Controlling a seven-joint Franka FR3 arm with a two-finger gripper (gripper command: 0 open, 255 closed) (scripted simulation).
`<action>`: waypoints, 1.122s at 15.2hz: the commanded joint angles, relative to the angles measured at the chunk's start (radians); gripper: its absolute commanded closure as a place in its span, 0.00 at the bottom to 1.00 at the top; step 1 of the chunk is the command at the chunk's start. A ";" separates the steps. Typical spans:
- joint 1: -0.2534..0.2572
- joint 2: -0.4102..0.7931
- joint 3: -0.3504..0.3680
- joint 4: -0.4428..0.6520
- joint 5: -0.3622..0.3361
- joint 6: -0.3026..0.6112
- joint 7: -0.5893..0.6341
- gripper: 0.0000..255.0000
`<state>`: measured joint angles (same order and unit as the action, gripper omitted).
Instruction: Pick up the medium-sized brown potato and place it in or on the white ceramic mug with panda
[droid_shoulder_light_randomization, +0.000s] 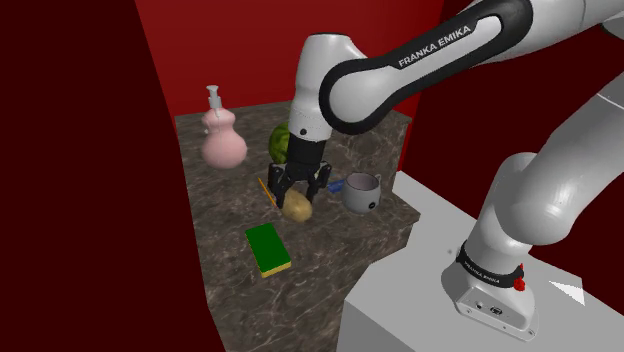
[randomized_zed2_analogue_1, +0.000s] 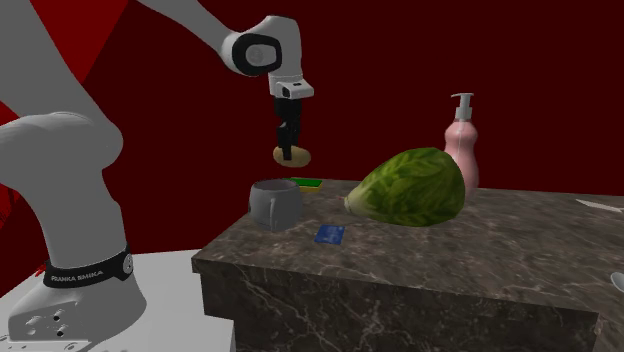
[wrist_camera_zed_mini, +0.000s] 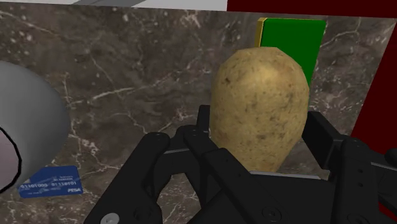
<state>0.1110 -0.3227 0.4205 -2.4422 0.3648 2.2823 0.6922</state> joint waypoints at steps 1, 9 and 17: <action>-0.001 -0.015 -0.005 0.014 -0.002 -0.030 0.003 1.00; -0.005 -0.057 -0.023 0.089 -0.015 -0.145 0.018 1.00; -0.014 -0.131 -0.074 0.102 -0.017 -0.242 -0.019 1.00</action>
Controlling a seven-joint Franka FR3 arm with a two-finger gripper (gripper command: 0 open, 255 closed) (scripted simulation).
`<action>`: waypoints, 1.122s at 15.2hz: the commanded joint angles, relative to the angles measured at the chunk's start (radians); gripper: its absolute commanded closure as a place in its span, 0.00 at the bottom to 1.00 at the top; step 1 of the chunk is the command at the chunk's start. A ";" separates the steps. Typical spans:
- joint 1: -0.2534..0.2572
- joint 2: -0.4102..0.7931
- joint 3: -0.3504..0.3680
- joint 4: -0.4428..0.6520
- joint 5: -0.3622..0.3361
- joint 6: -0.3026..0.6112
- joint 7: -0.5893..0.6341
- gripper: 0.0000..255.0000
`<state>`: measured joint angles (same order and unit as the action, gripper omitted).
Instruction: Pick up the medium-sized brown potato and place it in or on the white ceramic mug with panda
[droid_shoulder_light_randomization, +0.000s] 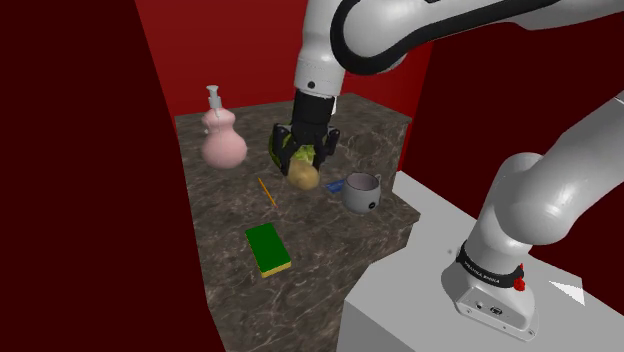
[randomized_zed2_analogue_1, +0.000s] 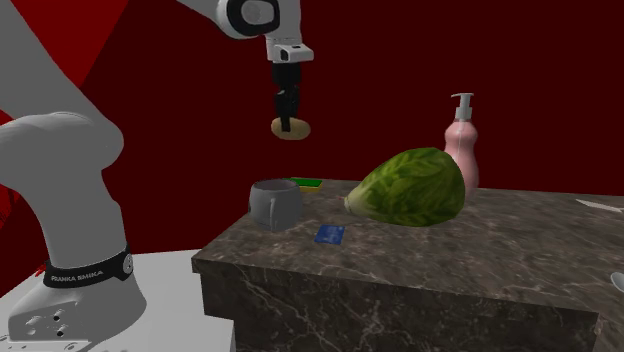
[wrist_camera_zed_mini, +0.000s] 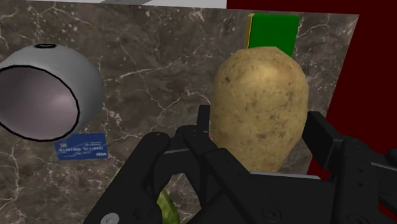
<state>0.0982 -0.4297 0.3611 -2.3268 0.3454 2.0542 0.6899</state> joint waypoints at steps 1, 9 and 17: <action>-0.004 -0.050 -0.035 -0.035 0.004 -0.025 -0.040 1.00; -0.051 -0.232 -0.203 -0.165 -0.037 -0.124 -0.218 1.00; -0.135 -0.345 -0.382 -0.221 -0.142 -0.226 -0.398 1.00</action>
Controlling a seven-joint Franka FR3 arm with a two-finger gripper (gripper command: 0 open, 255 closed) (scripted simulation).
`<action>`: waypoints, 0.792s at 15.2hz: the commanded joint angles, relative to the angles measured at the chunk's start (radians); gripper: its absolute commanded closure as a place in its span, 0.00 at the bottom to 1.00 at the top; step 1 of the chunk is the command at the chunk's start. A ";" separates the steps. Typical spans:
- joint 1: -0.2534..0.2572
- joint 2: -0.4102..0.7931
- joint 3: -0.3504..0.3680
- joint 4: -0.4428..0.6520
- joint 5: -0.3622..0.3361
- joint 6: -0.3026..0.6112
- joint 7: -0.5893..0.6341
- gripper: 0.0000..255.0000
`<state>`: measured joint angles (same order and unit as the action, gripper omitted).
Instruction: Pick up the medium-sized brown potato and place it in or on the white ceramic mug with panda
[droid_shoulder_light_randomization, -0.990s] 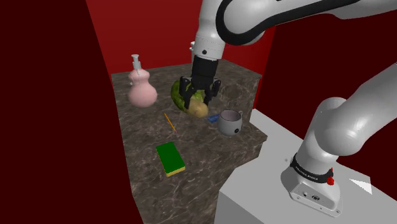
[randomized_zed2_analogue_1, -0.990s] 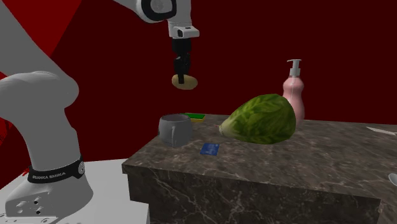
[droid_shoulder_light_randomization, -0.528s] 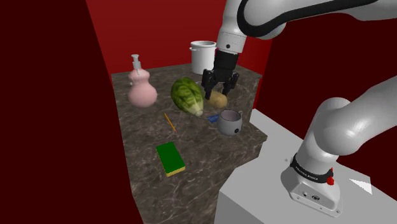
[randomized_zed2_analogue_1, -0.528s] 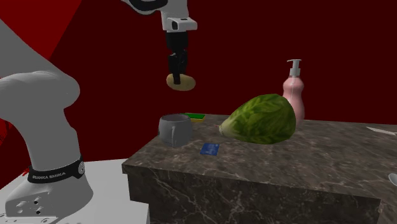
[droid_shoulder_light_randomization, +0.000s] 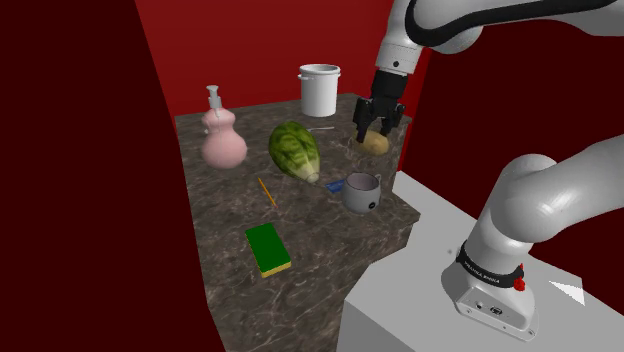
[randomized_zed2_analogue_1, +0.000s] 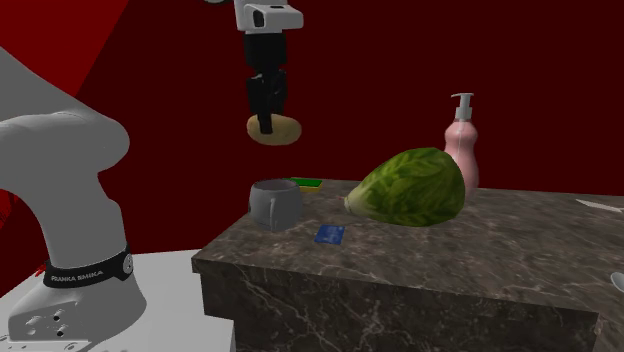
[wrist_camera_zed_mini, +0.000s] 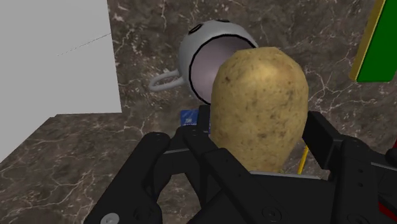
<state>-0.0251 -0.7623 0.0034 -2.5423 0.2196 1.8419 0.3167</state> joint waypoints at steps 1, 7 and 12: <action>-0.012 -0.013 -0.024 -0.019 -0.015 0.000 -0.028 1.00; -0.011 -0.007 -0.022 -0.095 -0.008 0.081 -0.044 1.00; -0.009 0.005 -0.020 -0.155 -0.001 0.152 -0.058 1.00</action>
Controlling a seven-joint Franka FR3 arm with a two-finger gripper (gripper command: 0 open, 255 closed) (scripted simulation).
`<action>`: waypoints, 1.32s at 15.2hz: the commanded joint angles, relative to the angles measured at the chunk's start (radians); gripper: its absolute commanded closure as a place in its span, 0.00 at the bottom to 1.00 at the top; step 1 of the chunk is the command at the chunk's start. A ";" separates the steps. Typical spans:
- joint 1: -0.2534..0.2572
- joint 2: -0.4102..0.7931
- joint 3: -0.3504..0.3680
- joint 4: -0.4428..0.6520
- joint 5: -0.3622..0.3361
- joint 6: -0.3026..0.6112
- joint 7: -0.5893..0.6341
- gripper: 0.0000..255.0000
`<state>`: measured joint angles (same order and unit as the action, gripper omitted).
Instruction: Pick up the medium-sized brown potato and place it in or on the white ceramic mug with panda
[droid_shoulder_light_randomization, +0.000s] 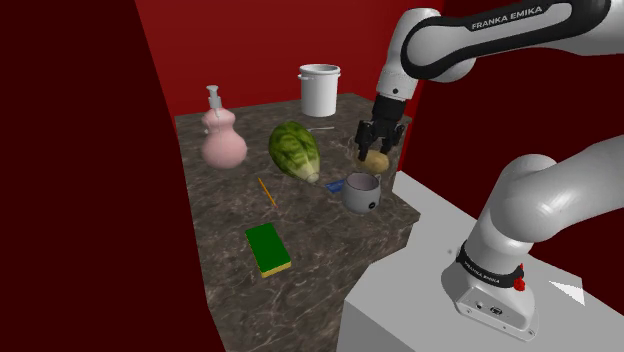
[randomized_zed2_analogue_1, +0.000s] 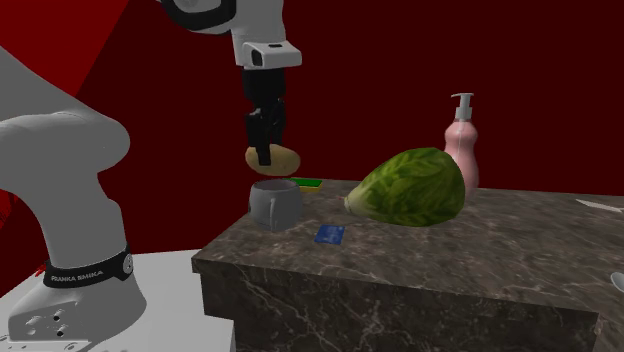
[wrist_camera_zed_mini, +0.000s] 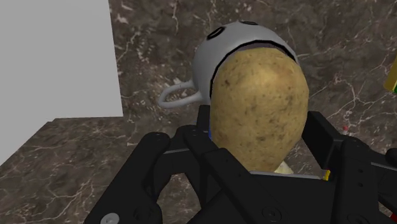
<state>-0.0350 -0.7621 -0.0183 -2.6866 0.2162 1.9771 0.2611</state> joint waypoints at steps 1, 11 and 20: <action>0.002 0.008 0.001 -0.022 0.004 0.031 -0.005 1.00; 0.004 0.020 0.002 -0.054 0.009 0.074 -0.014 1.00; -0.006 -0.004 -0.008 -0.002 -0.006 -0.004 -0.009 0.00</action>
<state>-0.0371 -0.7618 -0.0218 -2.7108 0.2163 2.0029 0.2516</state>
